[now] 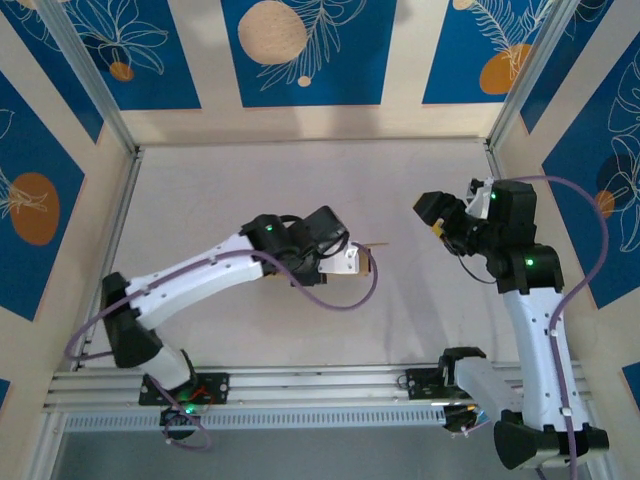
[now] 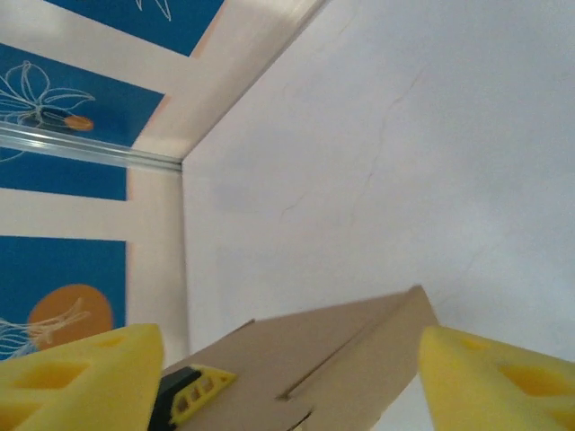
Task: Fold the paper box
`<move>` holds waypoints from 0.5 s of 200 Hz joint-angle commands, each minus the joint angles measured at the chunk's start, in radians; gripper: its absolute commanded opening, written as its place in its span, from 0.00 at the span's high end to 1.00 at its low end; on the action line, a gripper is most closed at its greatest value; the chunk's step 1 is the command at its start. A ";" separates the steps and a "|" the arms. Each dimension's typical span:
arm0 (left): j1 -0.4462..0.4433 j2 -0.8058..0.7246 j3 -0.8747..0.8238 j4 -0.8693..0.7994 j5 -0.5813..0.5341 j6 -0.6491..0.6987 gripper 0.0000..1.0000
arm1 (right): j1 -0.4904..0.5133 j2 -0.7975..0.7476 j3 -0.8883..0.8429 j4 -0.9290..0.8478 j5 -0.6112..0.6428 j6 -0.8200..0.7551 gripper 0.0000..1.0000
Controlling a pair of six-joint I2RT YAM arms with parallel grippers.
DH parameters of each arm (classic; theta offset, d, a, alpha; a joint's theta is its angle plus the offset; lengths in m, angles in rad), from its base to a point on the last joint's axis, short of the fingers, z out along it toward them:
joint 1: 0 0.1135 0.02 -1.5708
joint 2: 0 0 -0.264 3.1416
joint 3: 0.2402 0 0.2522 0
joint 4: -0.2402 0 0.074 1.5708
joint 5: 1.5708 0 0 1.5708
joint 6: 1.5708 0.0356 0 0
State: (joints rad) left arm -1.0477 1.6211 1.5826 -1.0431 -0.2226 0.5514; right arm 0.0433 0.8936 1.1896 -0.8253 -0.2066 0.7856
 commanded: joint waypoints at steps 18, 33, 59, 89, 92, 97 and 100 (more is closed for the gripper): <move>0.028 0.075 -0.028 0.003 0.156 -0.033 0.61 | 0.075 0.004 -0.026 -0.068 0.030 -0.205 0.47; 0.029 0.099 -0.038 0.030 0.162 -0.032 0.61 | 0.149 -0.015 -0.055 -0.051 0.073 -0.317 0.50; 0.032 0.105 -0.088 0.086 0.179 -0.012 0.61 | 0.358 -0.084 -0.119 0.023 0.242 -0.720 0.59; 0.038 0.083 -0.145 0.158 0.169 -0.004 0.57 | 0.397 -0.082 -0.137 0.042 0.381 -0.914 0.57; 0.038 0.079 -0.152 0.168 0.168 -0.002 0.57 | 0.386 -0.083 -0.137 0.049 0.377 -0.895 0.58; 0.037 0.073 -0.161 0.181 0.165 -0.002 0.56 | 0.361 -0.081 -0.134 0.063 0.364 -0.843 0.58; 0.038 0.070 -0.168 0.189 0.163 -0.002 0.56 | 0.341 -0.079 -0.128 0.070 0.353 -0.797 0.59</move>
State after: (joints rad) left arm -1.0210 1.6821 1.4940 -0.9554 -0.1078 0.5335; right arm 0.4431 0.8146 1.0649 -0.8204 0.0486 0.0631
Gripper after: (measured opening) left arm 0.461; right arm 0.423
